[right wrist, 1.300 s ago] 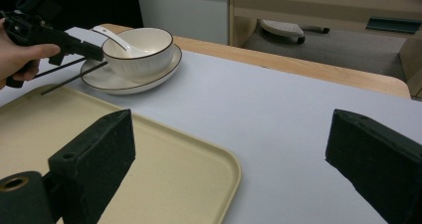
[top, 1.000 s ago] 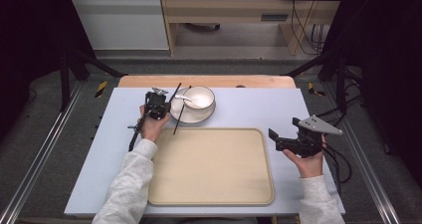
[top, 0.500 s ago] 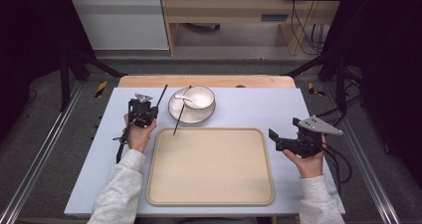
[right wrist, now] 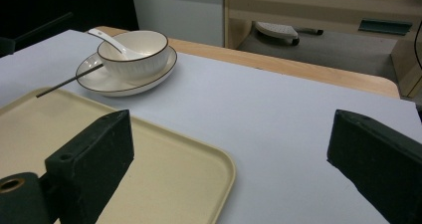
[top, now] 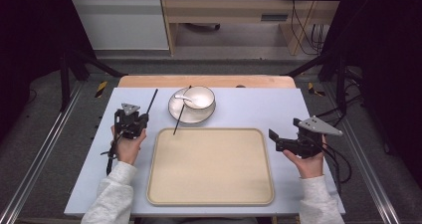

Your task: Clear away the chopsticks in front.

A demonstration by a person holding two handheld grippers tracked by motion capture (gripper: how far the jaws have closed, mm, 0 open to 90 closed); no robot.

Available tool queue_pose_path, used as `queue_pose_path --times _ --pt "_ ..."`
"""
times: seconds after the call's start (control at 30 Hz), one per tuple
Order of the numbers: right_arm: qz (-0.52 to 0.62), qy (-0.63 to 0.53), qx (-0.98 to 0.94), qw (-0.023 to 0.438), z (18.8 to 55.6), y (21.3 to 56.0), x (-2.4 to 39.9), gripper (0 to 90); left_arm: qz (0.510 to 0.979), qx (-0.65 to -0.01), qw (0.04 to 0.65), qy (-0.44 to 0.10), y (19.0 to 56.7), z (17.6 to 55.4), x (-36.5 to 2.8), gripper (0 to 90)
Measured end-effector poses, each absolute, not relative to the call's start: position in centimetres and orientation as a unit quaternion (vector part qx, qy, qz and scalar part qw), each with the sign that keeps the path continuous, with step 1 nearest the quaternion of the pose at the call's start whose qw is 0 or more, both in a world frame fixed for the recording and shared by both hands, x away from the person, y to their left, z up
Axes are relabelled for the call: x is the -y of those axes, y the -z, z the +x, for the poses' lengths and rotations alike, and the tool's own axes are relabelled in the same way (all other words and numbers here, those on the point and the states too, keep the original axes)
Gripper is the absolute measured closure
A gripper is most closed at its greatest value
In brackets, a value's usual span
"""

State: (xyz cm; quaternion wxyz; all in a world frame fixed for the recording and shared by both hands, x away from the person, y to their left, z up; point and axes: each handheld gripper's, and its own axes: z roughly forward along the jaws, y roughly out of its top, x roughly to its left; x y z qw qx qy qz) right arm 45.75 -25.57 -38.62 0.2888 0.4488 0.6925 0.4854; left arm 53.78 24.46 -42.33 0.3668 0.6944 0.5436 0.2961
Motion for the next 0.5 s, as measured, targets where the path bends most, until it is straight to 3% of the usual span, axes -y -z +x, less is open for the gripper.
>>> queue_pose_path --times 0.5 --pt "0.452 -0.490 -0.687 0.289 45.6 38.5 25.9 4.8 0.684 -0.552 0.361 -0.310 42.2 49.6 -23.3 85.4"
